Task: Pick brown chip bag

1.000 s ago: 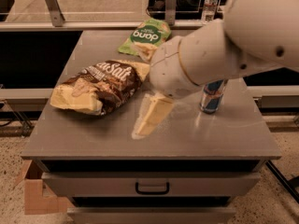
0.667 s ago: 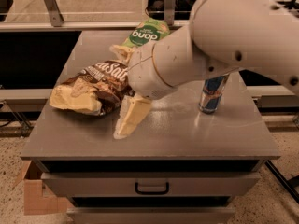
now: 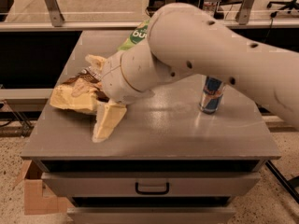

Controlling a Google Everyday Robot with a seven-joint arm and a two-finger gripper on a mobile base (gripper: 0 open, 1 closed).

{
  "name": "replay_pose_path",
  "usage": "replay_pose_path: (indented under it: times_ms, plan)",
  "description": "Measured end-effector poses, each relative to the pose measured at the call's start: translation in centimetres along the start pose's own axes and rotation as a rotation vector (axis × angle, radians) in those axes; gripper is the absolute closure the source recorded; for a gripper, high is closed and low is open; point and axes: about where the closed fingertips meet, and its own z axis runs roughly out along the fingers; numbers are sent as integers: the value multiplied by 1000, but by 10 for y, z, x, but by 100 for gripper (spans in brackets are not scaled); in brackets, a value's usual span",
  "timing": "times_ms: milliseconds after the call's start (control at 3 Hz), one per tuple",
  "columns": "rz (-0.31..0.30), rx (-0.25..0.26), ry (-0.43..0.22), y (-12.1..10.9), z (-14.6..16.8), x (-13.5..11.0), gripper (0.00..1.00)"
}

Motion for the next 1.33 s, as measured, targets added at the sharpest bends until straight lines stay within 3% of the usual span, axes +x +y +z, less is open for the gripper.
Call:
replay_pose_path:
  times_ms: [333, 667, 1333]
  plan:
    - [-7, -14, -11, -10, 26, 3, 0]
    - [-9, -33, -11, -20, 46, 17, 18]
    - [-16, -91, -2, -31, 58, 36, 65]
